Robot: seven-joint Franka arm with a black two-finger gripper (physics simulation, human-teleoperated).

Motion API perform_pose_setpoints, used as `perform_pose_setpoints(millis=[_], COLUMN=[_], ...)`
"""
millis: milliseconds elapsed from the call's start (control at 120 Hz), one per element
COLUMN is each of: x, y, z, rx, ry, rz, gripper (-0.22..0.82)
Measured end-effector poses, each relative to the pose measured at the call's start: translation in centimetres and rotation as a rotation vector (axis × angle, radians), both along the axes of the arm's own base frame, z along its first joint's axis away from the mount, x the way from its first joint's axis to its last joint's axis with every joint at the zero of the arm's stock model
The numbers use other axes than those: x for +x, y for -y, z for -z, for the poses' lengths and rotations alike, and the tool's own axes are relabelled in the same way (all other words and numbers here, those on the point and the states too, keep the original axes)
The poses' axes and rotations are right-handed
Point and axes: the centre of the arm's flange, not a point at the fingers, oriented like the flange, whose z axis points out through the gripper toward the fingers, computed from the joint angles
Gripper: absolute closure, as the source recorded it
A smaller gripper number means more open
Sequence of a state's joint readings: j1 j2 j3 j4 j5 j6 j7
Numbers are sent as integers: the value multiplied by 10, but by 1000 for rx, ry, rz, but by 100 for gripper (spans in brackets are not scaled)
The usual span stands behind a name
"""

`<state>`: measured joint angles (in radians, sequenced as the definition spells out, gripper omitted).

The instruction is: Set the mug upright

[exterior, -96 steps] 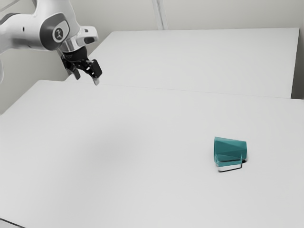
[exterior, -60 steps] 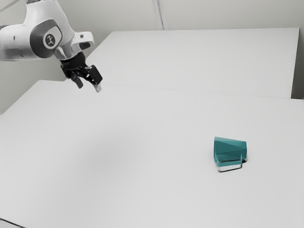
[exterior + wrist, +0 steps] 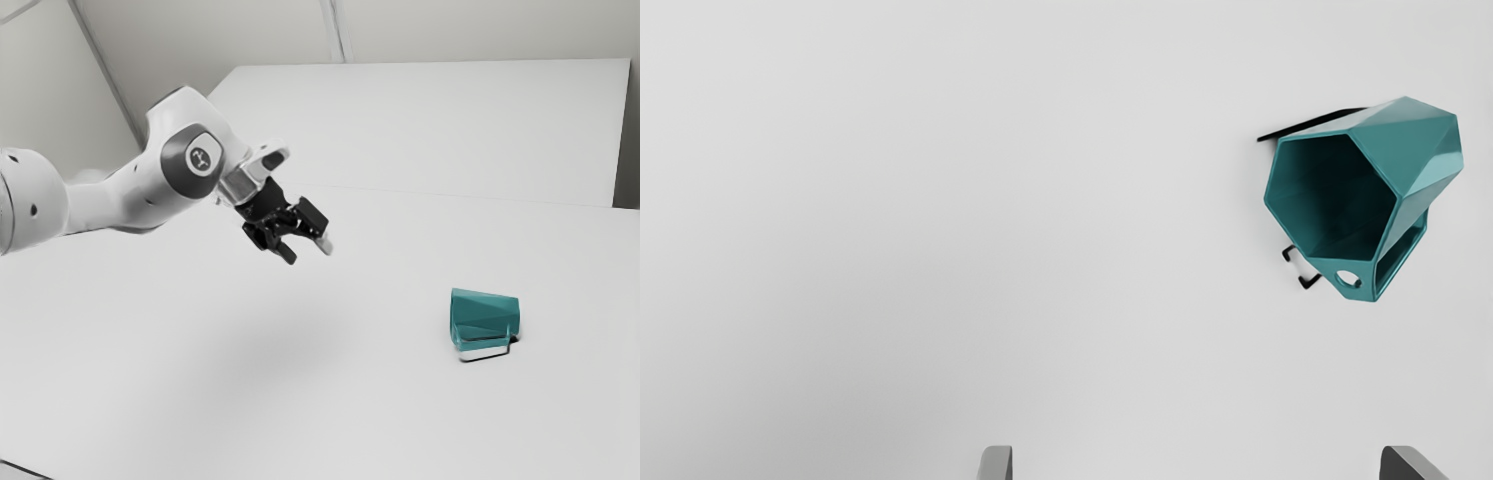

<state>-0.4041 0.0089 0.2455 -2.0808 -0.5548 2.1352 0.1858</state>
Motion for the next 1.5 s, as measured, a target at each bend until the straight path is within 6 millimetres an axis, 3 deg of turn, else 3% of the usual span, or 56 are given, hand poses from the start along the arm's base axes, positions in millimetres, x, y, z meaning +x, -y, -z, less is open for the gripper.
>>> perform_pose_setpoints(millis=[142,283,600,917,1033,1400,1500], x=[0,6,-4,-11,-6,23,29], y=[29,34,89,132,145,168,182], z=[27,60,101,130,135,122,123], rx=[-105,-199,-307,-276,-247,-228,-232], ry=[-25,-60,-78,-8,35,143,154], rz=[-19,-77,-46,-39,-42,-39,-24], gripper=[0,0,0,0,0,0,0])
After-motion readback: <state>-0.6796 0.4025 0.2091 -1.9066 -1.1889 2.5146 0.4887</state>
